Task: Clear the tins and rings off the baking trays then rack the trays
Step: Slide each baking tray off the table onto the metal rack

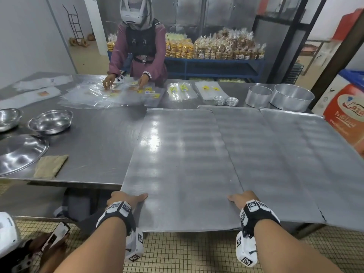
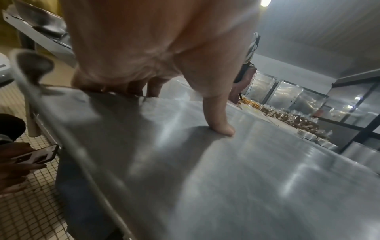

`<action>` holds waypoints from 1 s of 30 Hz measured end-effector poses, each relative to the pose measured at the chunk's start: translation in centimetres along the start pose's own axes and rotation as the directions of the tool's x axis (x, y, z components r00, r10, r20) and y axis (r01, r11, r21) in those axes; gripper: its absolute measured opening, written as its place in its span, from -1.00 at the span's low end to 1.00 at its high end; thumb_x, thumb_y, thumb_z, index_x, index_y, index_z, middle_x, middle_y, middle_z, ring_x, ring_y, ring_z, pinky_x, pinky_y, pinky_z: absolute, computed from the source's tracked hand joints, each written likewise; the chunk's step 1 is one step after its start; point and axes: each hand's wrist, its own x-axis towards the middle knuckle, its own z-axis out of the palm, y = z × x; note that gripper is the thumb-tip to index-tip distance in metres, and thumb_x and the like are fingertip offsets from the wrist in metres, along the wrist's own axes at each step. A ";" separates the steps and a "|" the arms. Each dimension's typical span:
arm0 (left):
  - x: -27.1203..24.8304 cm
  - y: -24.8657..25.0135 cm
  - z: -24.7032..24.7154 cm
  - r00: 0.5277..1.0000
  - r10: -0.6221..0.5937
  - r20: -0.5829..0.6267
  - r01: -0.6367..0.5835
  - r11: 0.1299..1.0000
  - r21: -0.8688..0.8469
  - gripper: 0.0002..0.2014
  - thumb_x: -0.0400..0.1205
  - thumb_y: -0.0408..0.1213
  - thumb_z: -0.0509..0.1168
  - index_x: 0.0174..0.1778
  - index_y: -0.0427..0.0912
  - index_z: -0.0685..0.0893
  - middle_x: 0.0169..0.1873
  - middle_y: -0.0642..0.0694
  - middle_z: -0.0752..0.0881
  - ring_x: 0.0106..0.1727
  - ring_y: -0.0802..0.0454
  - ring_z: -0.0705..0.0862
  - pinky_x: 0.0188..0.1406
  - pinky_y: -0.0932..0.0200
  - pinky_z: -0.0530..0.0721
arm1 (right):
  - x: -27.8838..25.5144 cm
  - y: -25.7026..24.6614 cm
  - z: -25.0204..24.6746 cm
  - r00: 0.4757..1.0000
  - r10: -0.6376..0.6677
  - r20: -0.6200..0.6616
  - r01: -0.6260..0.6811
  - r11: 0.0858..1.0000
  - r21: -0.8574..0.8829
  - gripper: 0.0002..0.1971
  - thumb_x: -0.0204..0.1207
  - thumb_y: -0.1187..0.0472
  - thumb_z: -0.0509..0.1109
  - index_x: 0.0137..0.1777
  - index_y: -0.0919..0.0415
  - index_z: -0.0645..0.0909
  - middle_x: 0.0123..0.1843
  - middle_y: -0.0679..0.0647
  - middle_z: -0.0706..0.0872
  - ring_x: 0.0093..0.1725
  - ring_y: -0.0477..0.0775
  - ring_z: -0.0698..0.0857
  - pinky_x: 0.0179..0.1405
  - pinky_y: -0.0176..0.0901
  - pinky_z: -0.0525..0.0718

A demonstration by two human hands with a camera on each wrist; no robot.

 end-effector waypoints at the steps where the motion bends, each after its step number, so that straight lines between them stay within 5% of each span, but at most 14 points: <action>1: -0.6 0.0 0.1 1.000 0.004 -0.005 -0.004 1.000 0.001 0.13 0.07 0.28 0.70 0.43 -0.29 0.43 0.20 -0.29 0.70 0.12 -0.34 0.73 0.17 -0.26 0.74 | 0.0 0.4 -0.4 1.000 -0.001 0.006 0.001 1.000 0.006 -0.50 0.35 0.10 0.56 0.24 0.35 0.62 -0.01 0.23 0.67 -0.06 0.23 0.68 -0.08 -0.16 0.57; 9: -4.4 -1.3 1.9 0.998 0.042 0.053 -0.043 0.999 0.016 0.03 0.08 0.30 0.67 0.34 -0.27 0.56 0.04 -0.24 0.75 -0.04 -0.31 0.74 0.06 -0.18 0.75 | -0.9 5.2 -4.5 0.998 0.045 0.037 -0.046 0.999 0.024 -0.32 0.37 0.09 0.60 0.42 0.41 0.49 0.33 0.32 0.65 0.25 0.29 0.67 0.24 -0.08 0.59; 16: -7.6 -2.6 4.8 0.990 0.088 0.112 -0.101 0.988 0.117 -0.17 0.37 0.19 0.61 0.38 -0.31 0.57 -0.03 -0.22 0.71 -0.10 -0.26 0.69 -0.09 -0.06 0.62 | -0.9 10.5 -6.6 0.991 0.096 0.089 -0.091 0.994 -0.062 -0.36 0.35 0.01 0.62 0.37 0.32 0.61 0.17 0.21 0.65 -0.07 0.15 0.59 -0.02 -0.20 0.49; 22: -8.3 -3.2 5.2 0.974 0.104 0.201 -0.167 0.929 0.331 -0.06 0.33 0.41 0.49 0.43 -0.25 0.62 0.29 -0.23 0.74 0.13 -0.23 0.75 0.22 0.02 0.70 | 0.0 13.0 -6.6 0.975 0.113 0.189 -0.074 0.976 -0.205 -0.38 0.41 0.05 0.60 0.43 0.29 0.59 0.47 0.20 0.58 0.34 0.18 0.61 0.32 -0.14 0.54; 25: -8.7 -2.2 5.1 0.962 0.136 0.239 -0.207 0.930 0.305 -0.25 0.49 0.30 0.45 0.36 -0.28 0.66 0.08 -0.20 0.77 0.05 -0.20 0.70 0.17 0.07 0.67 | -0.9 11.5 -6.9 0.987 0.112 0.117 -0.086 0.974 -0.208 -0.45 0.50 0.04 0.53 0.40 0.34 0.60 0.42 0.24 0.61 0.38 0.22 0.61 0.14 -0.15 0.55; 27: -8.4 -1.5 5.7 0.961 0.185 0.206 -0.231 0.946 0.226 -0.34 0.51 0.19 0.47 0.27 -0.33 0.69 -0.09 -0.19 0.77 0.00 -0.23 0.72 0.09 0.04 0.68 | -0.8 10.7 -6.6 0.996 0.072 0.060 -0.063 0.988 -0.144 -0.42 0.52 0.02 0.51 0.41 0.40 0.57 0.41 0.27 0.61 0.39 0.26 0.60 0.24 -0.11 0.53; 30: -8.6 -0.6 6.2 0.971 0.191 0.141 -0.212 0.965 0.153 -0.43 0.48 0.06 0.52 0.22 -0.33 0.70 0.11 -0.29 0.80 0.09 -0.29 0.77 0.10 0.00 0.71 | -1.1 9.9 -5.7 0.998 0.058 0.035 -0.052 0.984 -0.170 -0.45 0.58 -0.01 0.42 0.42 0.40 0.56 0.44 0.26 0.60 0.41 0.26 0.59 0.28 -0.14 0.51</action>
